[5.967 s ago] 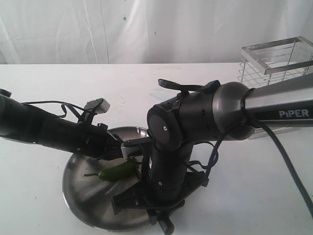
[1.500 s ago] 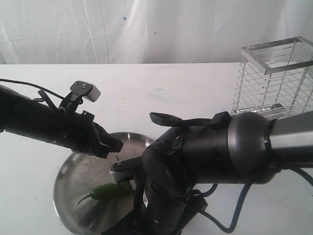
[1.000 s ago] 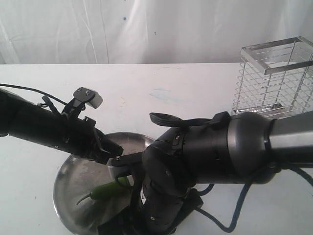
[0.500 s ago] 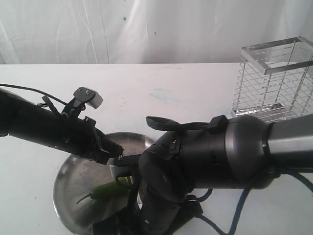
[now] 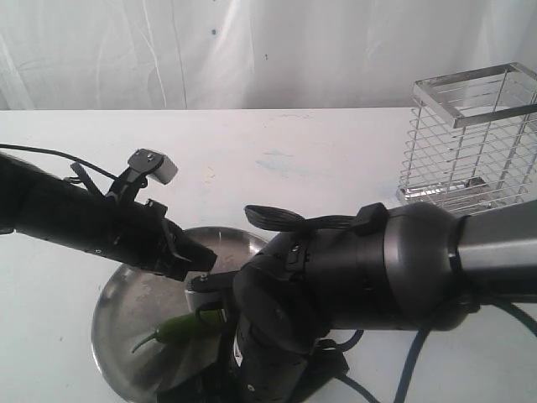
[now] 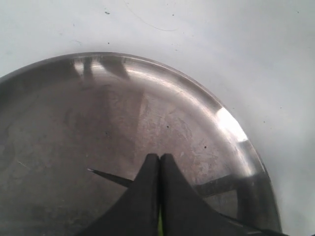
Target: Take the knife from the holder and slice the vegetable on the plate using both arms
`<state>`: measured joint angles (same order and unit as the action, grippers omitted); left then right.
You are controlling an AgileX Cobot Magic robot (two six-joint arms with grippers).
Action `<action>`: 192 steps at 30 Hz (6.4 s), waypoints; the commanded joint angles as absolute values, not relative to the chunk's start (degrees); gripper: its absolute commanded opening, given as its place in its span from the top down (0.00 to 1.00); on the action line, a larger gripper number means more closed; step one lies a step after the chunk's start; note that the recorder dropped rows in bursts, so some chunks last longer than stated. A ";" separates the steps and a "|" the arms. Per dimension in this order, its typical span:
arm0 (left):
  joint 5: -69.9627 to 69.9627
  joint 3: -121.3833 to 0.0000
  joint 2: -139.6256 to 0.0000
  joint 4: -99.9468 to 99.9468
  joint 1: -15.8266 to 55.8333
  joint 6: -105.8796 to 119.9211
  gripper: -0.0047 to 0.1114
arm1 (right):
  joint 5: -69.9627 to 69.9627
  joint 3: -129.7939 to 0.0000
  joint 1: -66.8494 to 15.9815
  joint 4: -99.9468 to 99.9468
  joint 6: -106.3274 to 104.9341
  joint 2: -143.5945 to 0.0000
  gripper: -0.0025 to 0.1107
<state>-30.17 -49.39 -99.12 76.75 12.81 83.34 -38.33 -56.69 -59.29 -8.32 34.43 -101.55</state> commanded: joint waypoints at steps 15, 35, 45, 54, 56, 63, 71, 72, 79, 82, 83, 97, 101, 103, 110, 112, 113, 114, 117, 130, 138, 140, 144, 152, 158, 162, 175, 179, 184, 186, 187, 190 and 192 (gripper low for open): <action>-31.00 -48.72 -99.37 79.22 12.65 85.89 0.96 | -36.56 -56.57 -59.36 -7.52 34.67 -101.59 0.98; -27.59 -48.62 -99.37 78.37 12.65 85.56 0.96 | -36.80 -56.57 -59.49 -7.90 33.12 -101.59 0.98; -26.33 -48.62 -99.37 78.34 12.65 81.75 0.96 | -37.83 -56.57 -59.53 -7.90 33.12 -101.59 0.98; -17.80 -48.62 -99.37 79.94 12.65 73.39 0.96 | -41.14 -56.57 -59.53 -8.17 31.72 -101.59 0.98; -16.76 -48.62 -99.37 79.92 12.65 71.94 0.96 | -41.14 -56.57 -59.53 -8.17 31.72 -101.59 0.98; -16.02 -48.62 -99.37 82.08 12.65 71.70 0.96 | -39.62 -56.57 -59.53 -8.45 31.72 -101.59 0.98; -15.79 -48.62 -99.37 82.15 12.65 72.73 0.96 | -35.65 -56.57 -59.53 -8.33 31.72 -101.59 0.98; -15.63 -48.62 -99.37 82.15 12.65 73.40 0.96 | -35.27 -56.57 -59.53 -8.33 31.72 -101.59 0.98; -14.31 -48.62 -99.37 82.15 12.65 73.40 0.96 | -36.13 -56.57 -59.53 -8.33 31.72 -101.59 0.98; -14.64 -48.62 -99.37 82.15 12.65 73.49 0.96 | -36.13 -56.57 -59.53 -8.33 31.72 -101.59 0.98; -14.90 -48.62 -99.37 82.15 12.65 73.49 0.96 | -36.13 -56.57 -59.53 -8.33 31.72 -101.59 0.98; -24.88 -48.73 -99.37 87.27 12.65 80.53 0.96 | -38.94 -56.57 -59.53 -9.62 31.72 -101.59 0.98; -23.47 -48.73 -99.37 87.42 12.65 80.90 0.96 | -38.64 -56.57 -59.53 -9.62 31.72 -101.59 0.98; -21.90 -48.73 -99.37 87.42 12.65 80.53 0.96 | -38.64 -56.57 -59.53 -9.62 31.72 -101.59 0.98; -24.98 -48.73 -99.37 87.89 12.65 79.97 0.96 | -38.51 -56.57 -59.53 -9.62 31.72 -101.59 0.98; -27.71 -48.73 -99.37 88.01 12.65 81.74 0.96 | -38.51 -56.57 -59.53 -9.62 31.72 -101.59 0.98; -29.47 -48.73 -99.37 88.01 12.65 83.08 0.96 | -38.51 -56.57 -59.53 -9.62 31.72 -101.59 0.98; -31.00 -48.73 -99.37 88.01 12.65 84.27 0.96 | -38.51 -56.57 -59.53 -9.62 31.72 -101.59 0.98; -34.29 -48.73 -99.37 87.42 12.65 84.84 0.96 | -38.52 -56.57 -59.53 -9.85 31.72 -101.59 0.98; -34.31 -47.84 -99.37 81.84 12.65 83.12 0.96 | -38.52 -56.57 -59.53 -10.83 31.72 -101.59 0.98; -28.04 -44.94 -99.46 82.20 12.65 82.61 0.96 | -38.52 -56.57 -59.53 -10.83 31.72 -101.59 0.98; -27.65 -44.69 -99.60 82.20 12.65 82.44 0.96 | -38.52 -56.57 -59.53 -10.83 31.72 -101.59 0.98; -30.72 -44.81 -99.59 91.89 12.65 85.32 0.96 | -38.52 -56.57 -59.53 -10.83 31.72 -101.59 0.98; -31.24 -44.81 -104.86 92.51 12.65 90.18 0.96 | -38.74 -56.57 -59.53 -10.84 31.72 -101.59 0.98; -30.70 -44.81 -108.39 92.07 12.65 88.82 0.96 | -38.85 -56.57 -59.53 -10.84 31.72 -101.59 0.98; -26.24 -44.81 -108.54 89.01 12.65 83.62 0.96 | -39.01 -56.57 -59.53 -10.93 31.72 -101.59 0.98; -30.04 -44.81 -108.54 82.61 12.65 77.57 0.96 | -38.87 -56.57 -59.53 -10.69 31.72 -104.57 0.98; -30.04 -44.81 -108.54 79.11 12.65 73.40 0.96 | -39.60 -56.57 -59.53 -10.67 31.72 -105.40 0.98; -30.13 -44.81 -108.54 76.41 12.65 71.02 0.96 | -40.74 -56.57 -59.53 -9.19 31.72 -105.15 0.98; -29.99 -44.81 -108.54 75.66 12.65 70.29 0.96 | -43.49 -56.57 -59.53 -6.67 31.72 -105.15 0.98; -30.14 -44.81 -108.54 75.55 12.65 70.29 0.96 | -45.59 -56.57 -59.53 -5.08 31.72 -105.15 0.98; -30.15 -44.81 -108.54 75.29 12.65 70.29 0.96 | -51.01 -56.57 -59.33 -1.27 31.72 -105.15 0.98; -30.15 -44.81 -108.54 75.01 12.65 70.29 0.96 | -53.26 -56.57 -59.33 0.71 31.72 -105.15 0.98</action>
<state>-31.28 -45.93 -107.78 80.85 12.31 70.68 -46.88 -57.13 -59.85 -3.99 30.03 -104.85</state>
